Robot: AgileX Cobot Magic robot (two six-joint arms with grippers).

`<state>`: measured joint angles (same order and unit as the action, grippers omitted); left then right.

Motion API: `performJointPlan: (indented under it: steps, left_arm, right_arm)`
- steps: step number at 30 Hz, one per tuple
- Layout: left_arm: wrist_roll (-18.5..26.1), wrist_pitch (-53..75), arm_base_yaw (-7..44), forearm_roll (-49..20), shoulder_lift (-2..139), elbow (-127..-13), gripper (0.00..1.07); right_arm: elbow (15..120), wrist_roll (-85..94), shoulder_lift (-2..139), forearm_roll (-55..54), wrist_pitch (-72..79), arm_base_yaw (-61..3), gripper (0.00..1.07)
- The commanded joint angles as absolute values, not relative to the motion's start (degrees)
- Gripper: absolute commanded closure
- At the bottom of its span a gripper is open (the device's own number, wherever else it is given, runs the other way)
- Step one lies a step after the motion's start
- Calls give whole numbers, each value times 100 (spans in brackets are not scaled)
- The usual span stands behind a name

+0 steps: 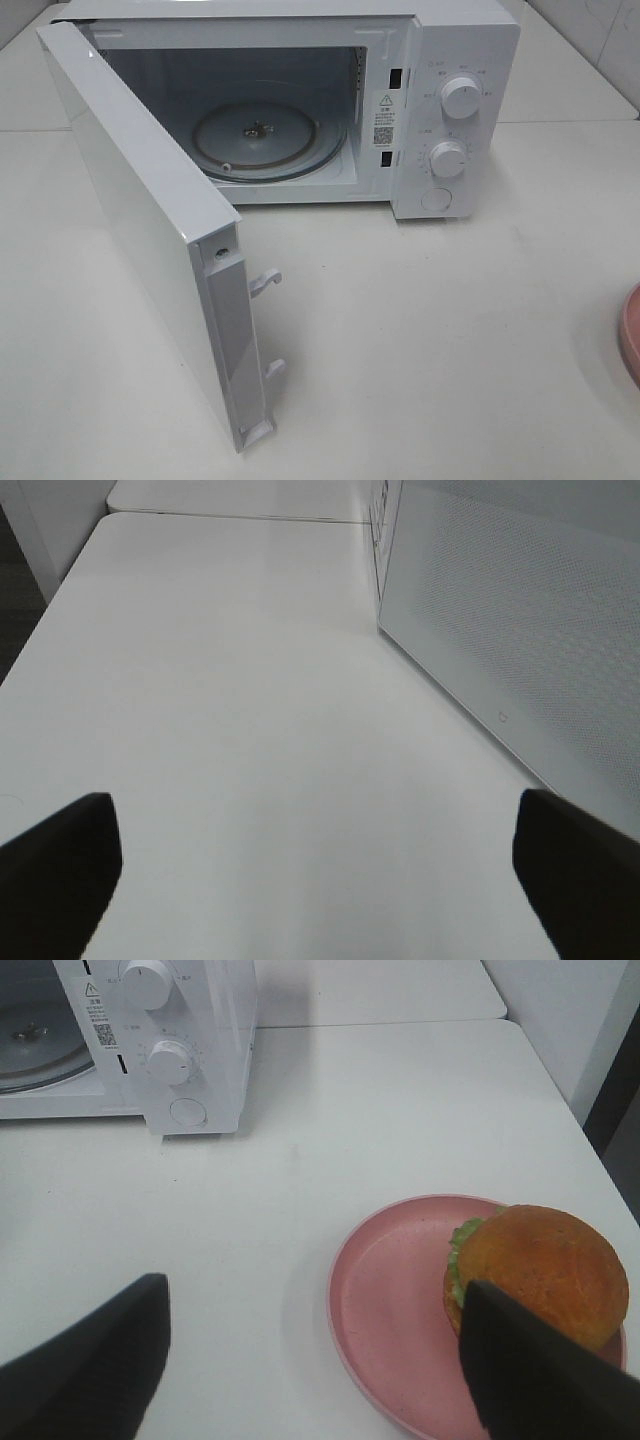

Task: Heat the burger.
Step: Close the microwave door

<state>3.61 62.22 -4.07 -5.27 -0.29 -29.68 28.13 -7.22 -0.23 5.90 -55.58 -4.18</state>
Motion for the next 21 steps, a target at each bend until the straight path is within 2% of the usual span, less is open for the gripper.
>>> performJointPlan:
  steps: [1,10,12,15,16,17,18,19,20,21]
  left_arm:
    - [321,6131,-435,-539,-69,-2968,4]
    - [321,5999,-435,-625,-63,-3071,6]
    - [304,5649,-435,-619,52,-3151,14]
    - [304,5575,-435,-619,126,-3151,18]
    - [304,5477,-435,-619,281,-3151,29]
    - [304,5477,-435,-619,281,-3151,29]
    - [304,5392,-435,-625,487,-3151,40]
    - [304,5351,-435,-630,602,-3151,47]
    - [304,5351,-435,-630,602,-3151,47]
    - [304,5214,-435,-630,808,-3151,60]
  right_arm:
    - [2807,-625,-172,579,-5512,-372,31]
    - [2807,-625,-172,579,-5512,-372,31]
    - [2807,-625,-172,579,-5512,-372,31]
    - [2807,-625,-172,579,-5512,-372,31]
    - [2807,-630,-172,579,-5512,-372,31]
    - [2807,-630,-172,579,-5512,-372,31]
    - [2807,-630,-172,579,-5512,-372,31]
    - [2807,-630,-172,579,-5512,-372,31]
    - [2807,-630,-172,579,-5512,-372,31]
    - [2807,-630,-172,579,-5512,-372,31]
